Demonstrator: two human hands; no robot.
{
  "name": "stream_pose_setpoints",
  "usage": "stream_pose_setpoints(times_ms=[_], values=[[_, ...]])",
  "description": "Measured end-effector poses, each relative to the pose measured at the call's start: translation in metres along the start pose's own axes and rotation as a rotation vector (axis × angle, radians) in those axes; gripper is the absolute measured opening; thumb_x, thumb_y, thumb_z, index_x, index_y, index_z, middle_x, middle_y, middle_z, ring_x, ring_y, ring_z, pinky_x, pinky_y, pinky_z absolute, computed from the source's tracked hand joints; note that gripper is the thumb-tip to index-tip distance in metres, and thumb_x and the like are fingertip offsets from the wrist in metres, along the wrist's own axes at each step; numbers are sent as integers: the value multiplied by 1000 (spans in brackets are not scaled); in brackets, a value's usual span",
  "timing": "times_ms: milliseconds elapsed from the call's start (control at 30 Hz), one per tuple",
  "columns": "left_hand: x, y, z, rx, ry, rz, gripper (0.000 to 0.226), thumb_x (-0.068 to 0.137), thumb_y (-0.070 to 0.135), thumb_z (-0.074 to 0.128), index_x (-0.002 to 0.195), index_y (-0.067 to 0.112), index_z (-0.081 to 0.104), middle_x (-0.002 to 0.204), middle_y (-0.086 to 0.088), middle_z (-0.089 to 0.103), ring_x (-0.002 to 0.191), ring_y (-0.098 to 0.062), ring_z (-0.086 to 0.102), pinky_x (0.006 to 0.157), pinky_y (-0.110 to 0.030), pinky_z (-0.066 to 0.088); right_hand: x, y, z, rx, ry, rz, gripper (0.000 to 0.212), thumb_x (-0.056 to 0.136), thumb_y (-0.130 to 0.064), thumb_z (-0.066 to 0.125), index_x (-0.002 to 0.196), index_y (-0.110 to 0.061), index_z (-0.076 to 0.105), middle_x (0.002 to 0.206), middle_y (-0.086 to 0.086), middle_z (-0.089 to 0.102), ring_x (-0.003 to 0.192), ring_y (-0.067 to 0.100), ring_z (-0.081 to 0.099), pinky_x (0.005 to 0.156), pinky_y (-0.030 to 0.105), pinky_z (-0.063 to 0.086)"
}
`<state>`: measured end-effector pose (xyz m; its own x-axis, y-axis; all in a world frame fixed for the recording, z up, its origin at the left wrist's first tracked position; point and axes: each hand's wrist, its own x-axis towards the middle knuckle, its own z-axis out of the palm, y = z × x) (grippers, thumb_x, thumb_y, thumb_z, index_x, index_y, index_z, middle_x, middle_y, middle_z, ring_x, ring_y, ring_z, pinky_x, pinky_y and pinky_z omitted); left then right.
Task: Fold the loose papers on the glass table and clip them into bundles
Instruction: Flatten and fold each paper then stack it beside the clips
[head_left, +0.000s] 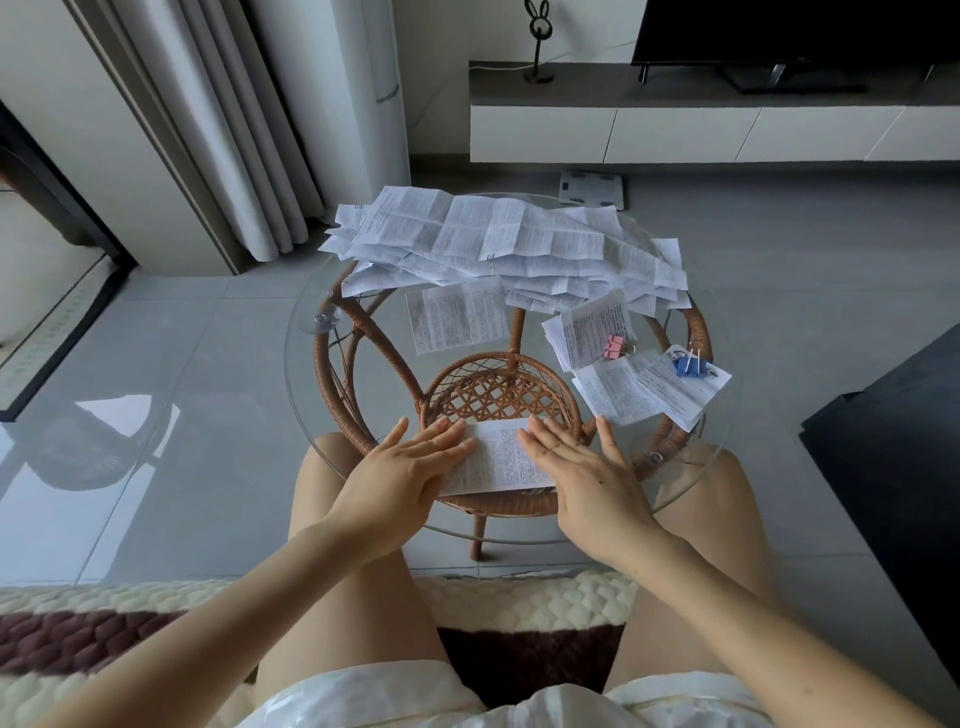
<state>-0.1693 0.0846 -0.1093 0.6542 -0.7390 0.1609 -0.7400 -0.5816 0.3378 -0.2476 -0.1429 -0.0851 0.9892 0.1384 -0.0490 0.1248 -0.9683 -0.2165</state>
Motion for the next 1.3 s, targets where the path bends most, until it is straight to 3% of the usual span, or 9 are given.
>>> stream_pose_setpoints(times_ms=[100,233,367,433,533,800,967,1133,1300], values=[[-6,3,-4,22,1,24,54,94,50,33,139,25,47,146,8,38,137,-9,28,113,-48,23,-9,-7,2,-10,88,-21,61,90,-34,15,147,-16,29,154,-2,23,143,7,12,114,46,-14],[-26,9,-8,224,-55,165,75,77,67,53,136,20,52,143,2,46,133,-14,41,108,-43,36,-29,-13,8,-285,91,-200,80,79,-67,42,125,-4,59,131,14,56,124,25,53,108,57,16],[-29,10,-19,192,24,308,47,69,16,79,116,17,69,123,0,65,112,-19,63,95,-42,51,-30,-10,9,-325,276,-364,30,74,-25,75,98,-7,73,94,10,73,90,23,70,109,55,30],[-25,12,-30,175,80,341,29,85,20,61,112,19,71,114,5,69,105,-14,65,94,-41,51,-22,-10,-7,-159,338,-395,11,80,-14,63,85,-12,73,71,0,70,65,15,68,102,53,39],[-12,11,-56,116,167,266,35,92,31,45,108,16,72,105,4,72,97,-14,68,94,-40,50,-6,-11,-44,-42,410,-384,25,74,-1,73,97,-11,74,61,-2,68,50,15,63,73,40,59],[48,-18,-90,131,513,-99,44,67,-21,53,95,5,74,99,-9,73,93,-28,69,82,-44,57,99,5,-81,-168,544,-410,56,61,10,80,113,-5,68,106,17,69,93,28,70,86,41,49],[75,-40,-84,85,622,-254,32,69,-19,64,90,3,74,96,-9,72,90,-30,68,79,-38,55,155,14,-71,-287,400,-421,57,59,10,81,113,-6,69,110,18,68,97,31,68,87,46,51],[110,-53,-62,141,383,-89,34,68,-15,67,96,4,74,106,-11,71,103,-28,66,82,-42,57,180,26,-56,-428,205,-505,48,59,-2,85,105,-12,72,103,15,71,94,31,69,91,44,48],[136,-63,-29,88,0,-237,47,102,14,36,149,15,30,156,1,23,146,-15,14,116,-32,22,185,22,-49,-550,-104,-433,46,91,-6,40,136,-5,47,141,15,46,134,29,35,117,37,-4]])
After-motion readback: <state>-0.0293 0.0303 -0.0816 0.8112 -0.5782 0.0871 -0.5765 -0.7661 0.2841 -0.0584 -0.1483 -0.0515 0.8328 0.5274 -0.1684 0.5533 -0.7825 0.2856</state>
